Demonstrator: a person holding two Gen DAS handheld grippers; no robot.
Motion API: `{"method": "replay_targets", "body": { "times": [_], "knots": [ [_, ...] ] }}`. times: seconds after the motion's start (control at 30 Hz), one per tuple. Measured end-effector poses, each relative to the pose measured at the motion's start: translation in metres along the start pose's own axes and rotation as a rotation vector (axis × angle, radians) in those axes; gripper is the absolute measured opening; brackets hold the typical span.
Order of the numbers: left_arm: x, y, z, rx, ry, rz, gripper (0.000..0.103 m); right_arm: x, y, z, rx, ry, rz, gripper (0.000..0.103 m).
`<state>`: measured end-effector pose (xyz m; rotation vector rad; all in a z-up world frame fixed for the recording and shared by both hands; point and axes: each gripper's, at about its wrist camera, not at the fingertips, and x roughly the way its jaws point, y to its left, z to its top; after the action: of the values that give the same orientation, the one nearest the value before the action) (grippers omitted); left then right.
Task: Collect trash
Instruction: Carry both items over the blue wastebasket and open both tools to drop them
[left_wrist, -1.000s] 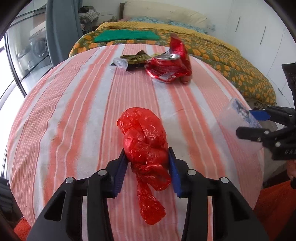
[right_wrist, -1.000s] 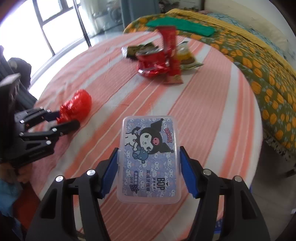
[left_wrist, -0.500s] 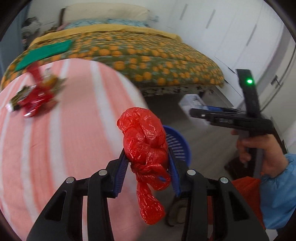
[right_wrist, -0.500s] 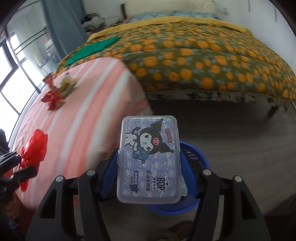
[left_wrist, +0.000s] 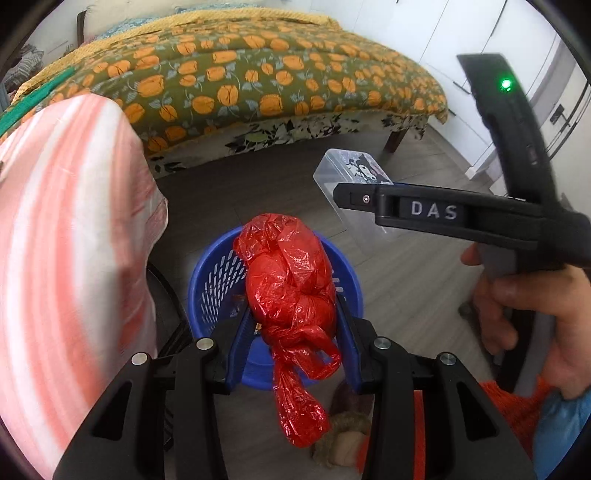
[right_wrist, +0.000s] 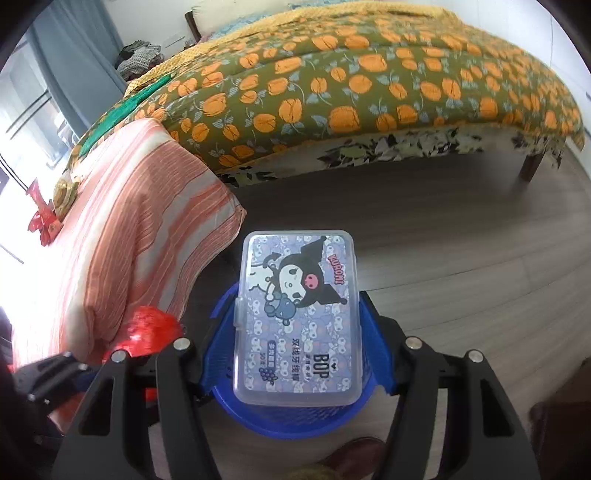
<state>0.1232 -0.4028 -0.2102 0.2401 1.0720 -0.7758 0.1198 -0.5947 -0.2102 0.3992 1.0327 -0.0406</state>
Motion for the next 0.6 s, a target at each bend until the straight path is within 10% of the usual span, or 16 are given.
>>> {"method": "replay_targets", "body": {
  "times": [0.1, 0.2, 0.6],
  "knots": [
    [0.015, -0.004, 0.003, 0.006, -0.01, 0.018, 0.049, 0.01, -0.005, 0.001, 0.023, 0.019, 0.027, 0.063],
    [0.026, 0.0, 0.006, -0.019, -0.035, 0.05, 0.078, 0.01, -0.011, 0.006, 0.061, 0.001, 0.041, 0.08],
    [-0.087, 0.011, -0.006, -0.031, -0.235, -0.033, 0.093, -0.072, -0.016, 0.021, 0.119, -0.265, -0.072, 0.091]
  ]
}}
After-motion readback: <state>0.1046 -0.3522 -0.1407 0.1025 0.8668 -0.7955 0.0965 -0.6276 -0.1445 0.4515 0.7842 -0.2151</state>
